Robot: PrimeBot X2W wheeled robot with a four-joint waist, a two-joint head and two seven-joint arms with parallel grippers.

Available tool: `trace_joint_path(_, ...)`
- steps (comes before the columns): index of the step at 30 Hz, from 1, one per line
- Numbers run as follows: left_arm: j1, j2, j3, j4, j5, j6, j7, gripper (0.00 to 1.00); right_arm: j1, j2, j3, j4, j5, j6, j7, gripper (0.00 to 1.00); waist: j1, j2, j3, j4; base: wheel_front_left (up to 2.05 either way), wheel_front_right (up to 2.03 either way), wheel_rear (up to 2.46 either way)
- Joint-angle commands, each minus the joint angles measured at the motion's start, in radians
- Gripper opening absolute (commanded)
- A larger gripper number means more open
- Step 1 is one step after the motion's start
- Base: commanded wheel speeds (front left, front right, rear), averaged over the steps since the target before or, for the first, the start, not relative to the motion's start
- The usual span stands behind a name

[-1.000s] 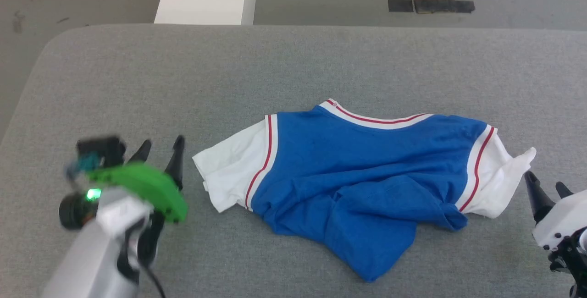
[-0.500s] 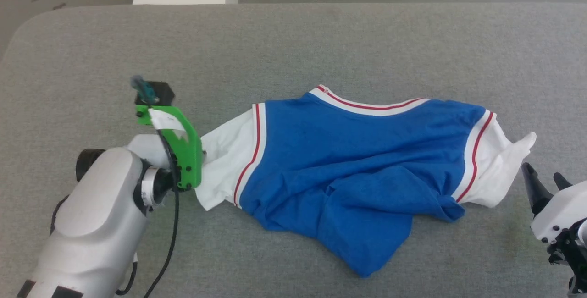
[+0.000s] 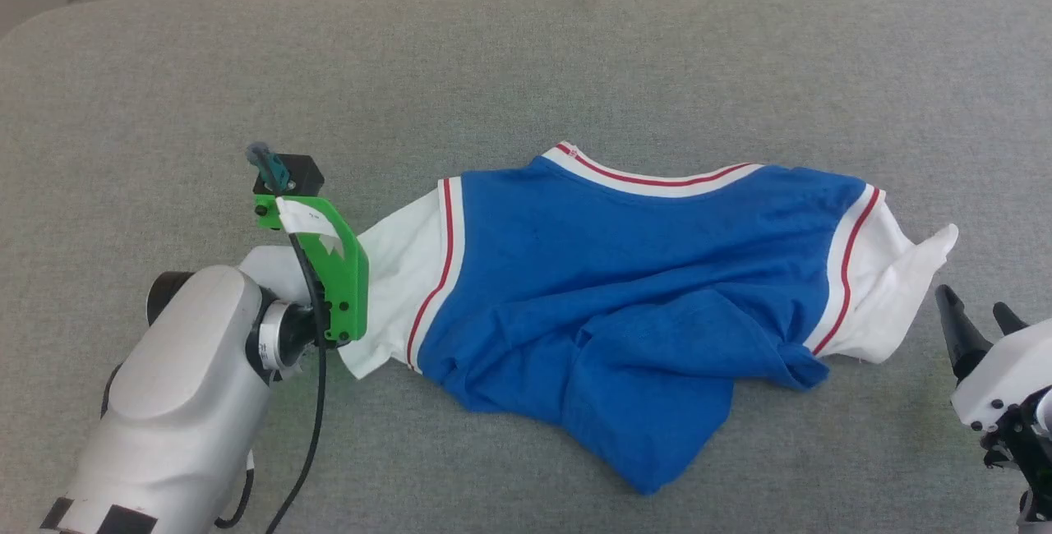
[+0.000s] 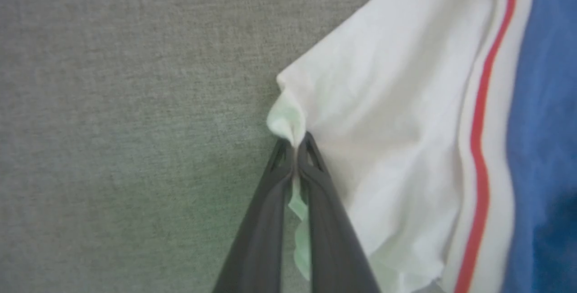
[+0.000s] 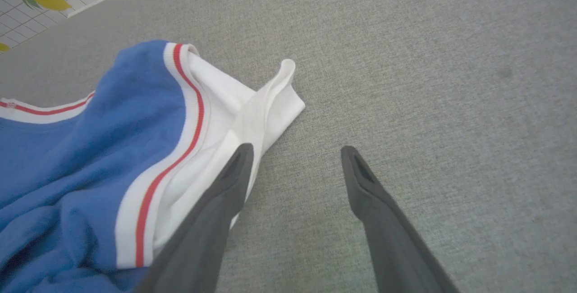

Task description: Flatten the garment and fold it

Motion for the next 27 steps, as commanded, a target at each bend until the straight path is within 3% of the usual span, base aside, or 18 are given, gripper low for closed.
trace_joint_path(1, 0.035, -0.013, -0.005, 0.019, -0.024, -0.008, -0.008, 0.00, -0.021, 0.001, 0.002, -0.003, -0.003, -0.001, 0.001, 1.00, 0.0000, -0.0001, -0.003, 0.002, 0.00, 0.00, 0.00)
trace_joint_path(10, 0.061, 0.011, 0.103, -0.101, -0.090, 0.003, -0.117, 0.00, -0.056, 0.001, 0.017, -0.020, -0.040, -0.001, 0.046, 1.00, 0.0000, -0.0001, -0.014, 0.001, 0.00, 0.00, 0.00)
trace_joint_path(14, 0.099, 0.041, 0.144, -0.192, -0.104, 0.024, -0.148, 0.00, -0.115, -0.016, 0.035, -0.029, -0.088, -0.001, 0.155, 1.00, 0.0000, -0.0001, -0.005, -0.012, 0.00, 0.00, 0.00)
trace_joint_path(21, 0.159, 0.077, 0.171, -0.349, -0.107, 0.060, -0.157, 0.00, -0.246, -0.116, 0.102, 0.025, -0.147, -0.001, 0.381, 1.00, 0.0000, -0.0001, 0.038, -0.012, 0.00, 0.00, 0.00)
trace_joint_path(27, 0.176, 0.092, 0.170, -0.435, -0.101, 0.074, -0.148, 0.00, -0.307, -0.167, 0.172, 0.078, -0.159, -0.001, 0.493, 1.00, 0.0000, -0.0001, 0.077, 0.000, 0.00, 0.00, 0.00)
